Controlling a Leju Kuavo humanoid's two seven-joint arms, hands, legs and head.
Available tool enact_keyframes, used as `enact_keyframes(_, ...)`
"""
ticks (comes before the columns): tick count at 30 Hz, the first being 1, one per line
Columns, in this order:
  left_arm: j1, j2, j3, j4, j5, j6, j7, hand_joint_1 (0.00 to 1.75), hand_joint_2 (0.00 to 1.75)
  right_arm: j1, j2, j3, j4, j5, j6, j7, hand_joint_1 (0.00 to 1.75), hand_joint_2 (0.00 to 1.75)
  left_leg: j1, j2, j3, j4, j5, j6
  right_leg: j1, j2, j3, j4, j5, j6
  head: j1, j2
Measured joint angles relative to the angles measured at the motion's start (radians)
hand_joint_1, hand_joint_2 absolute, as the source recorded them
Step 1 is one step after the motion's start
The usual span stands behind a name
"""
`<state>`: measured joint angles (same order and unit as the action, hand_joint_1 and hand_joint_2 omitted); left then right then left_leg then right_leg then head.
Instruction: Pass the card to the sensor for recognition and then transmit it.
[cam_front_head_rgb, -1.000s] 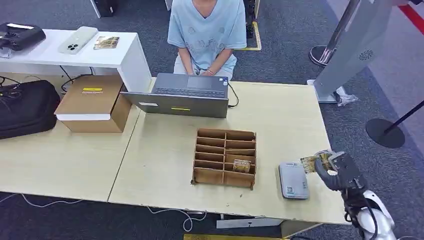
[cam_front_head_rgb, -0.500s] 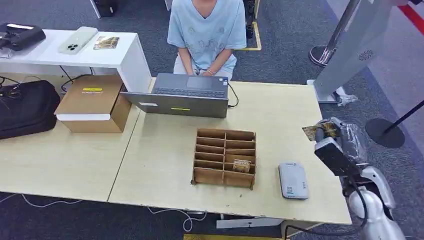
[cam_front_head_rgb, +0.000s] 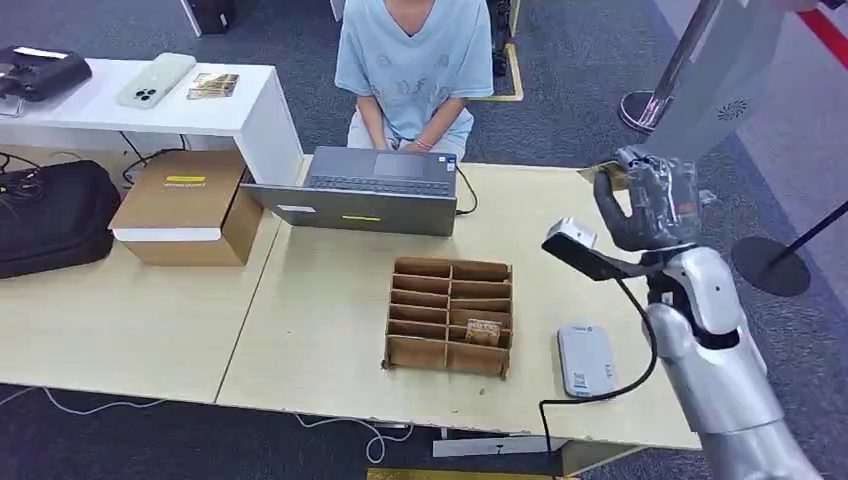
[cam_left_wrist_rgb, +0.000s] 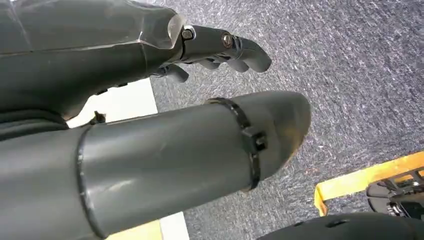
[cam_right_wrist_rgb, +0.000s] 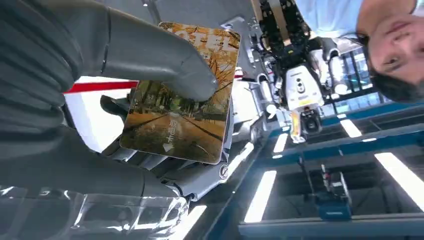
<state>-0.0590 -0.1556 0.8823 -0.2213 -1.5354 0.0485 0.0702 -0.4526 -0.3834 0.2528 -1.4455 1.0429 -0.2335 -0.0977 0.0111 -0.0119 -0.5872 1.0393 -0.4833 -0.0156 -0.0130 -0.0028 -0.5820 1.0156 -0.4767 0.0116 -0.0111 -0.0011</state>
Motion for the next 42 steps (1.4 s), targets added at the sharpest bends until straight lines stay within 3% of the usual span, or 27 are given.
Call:
enact_keyframes(12, 0.0, 0.0, -0.004, 0.0, 0.0, -0.002, 0.0, 0.0, 0.0, -0.064, 0.008, 0.052, 0.065, 0.013, -0.001, 0.003, 1.75, 1.75, 0.0, 0.0, -0.002, 0.0, 0.0, 0.0, 0.0, 0.0, 0.0, 0.0, 0.0, 0.0, 0.0, 0.0)
enact_keyframes(15, -0.001, 0.0, -0.005, 0.0, 0.0, -0.002, 0.0, 0.0, 0.0, -0.138, 0.027, 0.081, 0.12, 0.024, 0.004, 0.002, 1.75, 1.75, 0.0, 0.002, -0.001, 0.0, 0.0, 0.0, 0.0, 0.002, -0.001, 0.001, 0.001, -0.001, 0.0, 0.0)
enact_keyframes(22, -0.008, 0.003, -0.005, 0.0, 0.0, -0.009, 0.003, 0.0, 0.0, -0.436, 0.151, 0.199, 0.43, 0.053, 0.014, 0.001, 1.75, 1.75, 0.001, 0.002, 0.0, 0.0, 0.004, -0.003, 0.0, 0.003, -0.002, 0.003, 0.003, -0.003, -0.001, 0.0)
enact_keyframes(28, -0.008, 0.008, -0.005, 0.0, -0.001, -0.017, 0.003, 0.0, 0.0, -0.606, 0.27, 0.273, 0.669, 0.072, 0.046, 0.025, 1.75, 1.75, 0.001, 0.001, -0.001, 0.0, 0.004, -0.003, 0.0, 0.002, -0.003, 0.004, 0.003, -0.003, 0.0, 0.0)
enact_keyframes(36, -0.008, 0.011, -0.013, 0.0, -0.003, -0.023, 0.003, 0.0, 0.0, -0.737, 0.384, 0.314, 0.862, 0.085, 0.127, 0.061, 1.75, 1.75, 0.001, 0.001, -0.001, 0.0, 0.004, -0.003, 0.0, 0.002, -0.003, 0.004, 0.003, -0.003, 0.0, 0.0)
enact_keyframes(42, -0.009, 0.015, -0.028, 0.0, -0.004, -0.032, 0.005, 0.0, 0.0, -0.792, 0.434, 0.336, 0.972, 0.097, 0.247, 0.063, 1.75, 1.75, 0.001, 0.001, -0.001, 0.0, 0.004, -0.003, 0.0, 0.002, -0.003, 0.004, 0.003, -0.003, 0.0, 0.0)
